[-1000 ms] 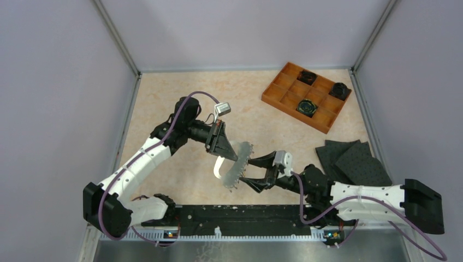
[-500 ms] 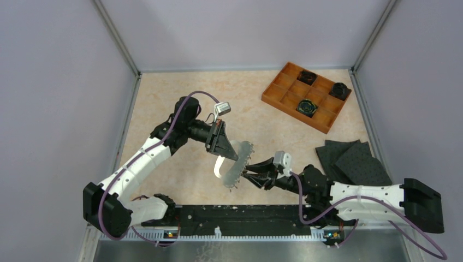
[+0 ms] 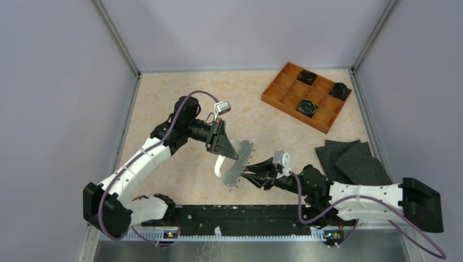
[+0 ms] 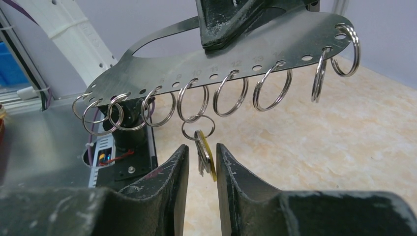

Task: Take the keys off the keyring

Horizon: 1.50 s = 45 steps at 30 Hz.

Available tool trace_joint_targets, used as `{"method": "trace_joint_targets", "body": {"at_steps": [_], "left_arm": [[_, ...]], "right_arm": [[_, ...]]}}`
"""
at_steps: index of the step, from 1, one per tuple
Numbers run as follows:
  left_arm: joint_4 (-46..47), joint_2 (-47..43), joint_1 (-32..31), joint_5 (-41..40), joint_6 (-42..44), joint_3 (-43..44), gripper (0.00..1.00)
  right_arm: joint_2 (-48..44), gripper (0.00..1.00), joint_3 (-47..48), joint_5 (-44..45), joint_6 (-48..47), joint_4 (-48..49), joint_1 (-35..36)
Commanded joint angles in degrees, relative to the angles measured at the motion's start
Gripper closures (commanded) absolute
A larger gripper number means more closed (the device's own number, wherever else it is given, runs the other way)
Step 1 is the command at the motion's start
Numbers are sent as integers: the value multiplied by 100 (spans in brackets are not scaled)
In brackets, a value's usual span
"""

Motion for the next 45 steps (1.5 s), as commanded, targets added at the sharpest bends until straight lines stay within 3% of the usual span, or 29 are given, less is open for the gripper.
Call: {"method": "trace_joint_targets", "body": {"at_steps": [1, 18, 31, 37, 45], "left_arm": [[246, -175, 14, 47, -241, 120, 100], [365, -171, 5, 73, -311, 5, 100], [323, -183, 15, 83, -173, -74, 100], [138, -135, 50, -3, 75, 1, 100], [-674, -32, 141, -243, 1109, 277, 100]], "right_arm": [[6, 74, 258, -76, 112, 406, 60], [143, 75, 296, -43, 168, 555, 61], [-109, 96, 406, 70, 153, 80, 62], [-275, 100, 467, 131, 219, -512, 64], [-517, 100, 816, 352, 159, -1836, 67]]}}
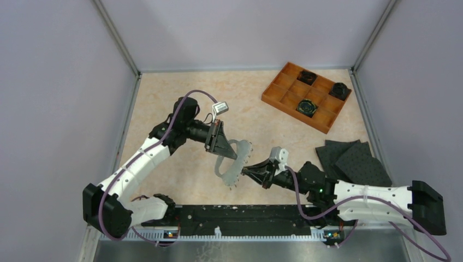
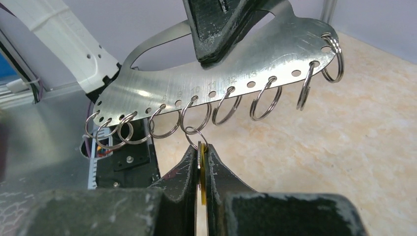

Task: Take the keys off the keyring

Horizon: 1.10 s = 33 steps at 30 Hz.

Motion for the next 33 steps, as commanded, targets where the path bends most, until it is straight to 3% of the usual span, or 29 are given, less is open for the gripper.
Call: {"method": "trace_joint_targets", "body": {"at_steps": [1, 15, 33], "left_arm": [[-475, 12, 45, -81, 683, 321, 100], [-1501, 197, 78, -1012, 2068, 550, 100], [-1364, -293, 78, -1724, 2853, 234, 100]], "right_arm": [[-158, 100, 492, 164, 4, -788, 62], [-96, 100, 1293, 202, 93, -2706, 74], [687, 100, 2466, 342, 443, -4457, 74]]}}
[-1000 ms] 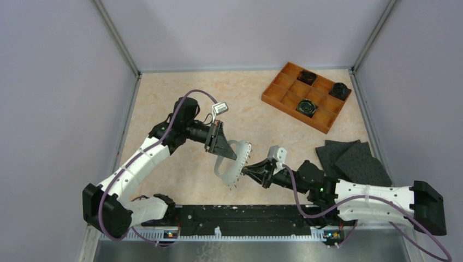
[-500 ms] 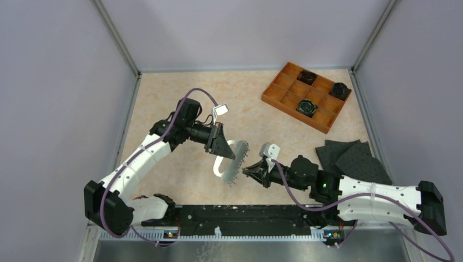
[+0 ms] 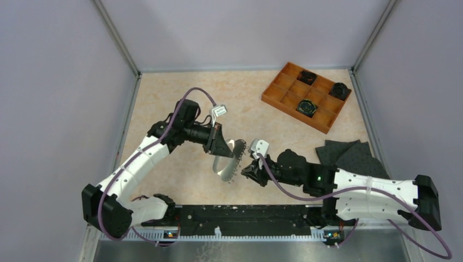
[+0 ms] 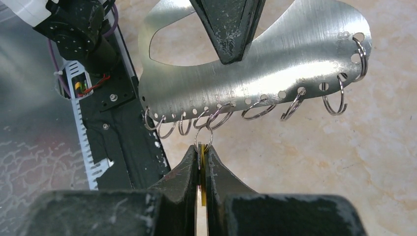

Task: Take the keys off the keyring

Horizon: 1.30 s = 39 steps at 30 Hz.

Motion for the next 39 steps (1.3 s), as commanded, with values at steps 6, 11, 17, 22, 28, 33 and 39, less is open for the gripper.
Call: {"method": "trace_joint_targets", "body": {"at_steps": [6, 11, 17, 22, 28, 33, 39], "left_arm": [[545, -866, 23, -348, 553, -380, 100], [756, -1162, 14, -472, 648, -587, 100], [796, -1352, -80, -723, 767, -719, 100], [800, -1413, -169, -872, 871, -765, 100], [799, -1430, -245, -948, 999, -799, 100], [799, -1437, -254, -1010, 1103, -854, 100], [846, -1529, -282, -1117, 1195, -954, 100]], "right_arm": [[441, 100, 886, 91, 633, -730, 44], [604, 100, 1106, -52, 984, -880, -112], [678, 100, 1273, -217, 1224, -959, -299], [837, 100, 1412, -275, 1299, -1023, -356], [1010, 100, 1534, -467, 1404, -1096, -473], [1081, 100, 1579, -567, 1551, -1107, -629], [1185, 100, 1619, -813, 1726, -1120, -792]]}}
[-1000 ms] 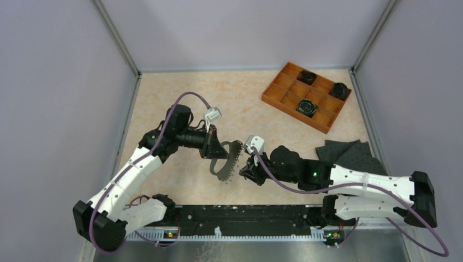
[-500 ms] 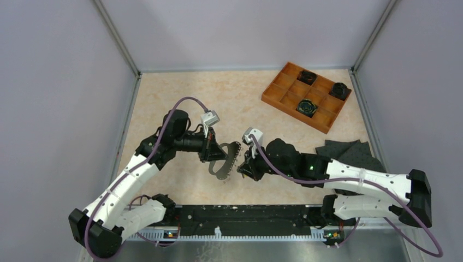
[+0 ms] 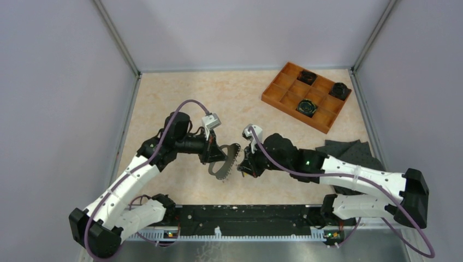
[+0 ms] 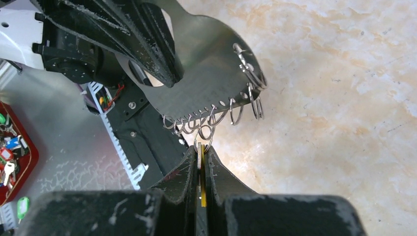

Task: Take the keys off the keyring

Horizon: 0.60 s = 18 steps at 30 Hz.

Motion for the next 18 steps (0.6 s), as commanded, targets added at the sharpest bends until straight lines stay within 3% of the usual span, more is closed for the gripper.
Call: {"method": "trace_joint_targets", "body": {"at_steps": [1, 18], "left_arm": [[330, -225, -41, -55, 162, -116, 100], [402, -580, -62, -351, 278, -341, 100]], "right_arm": [[139, 100, 394, -236, 205, 69, -122], [134, 100, 109, -1038, 372, 151, -689]]}}
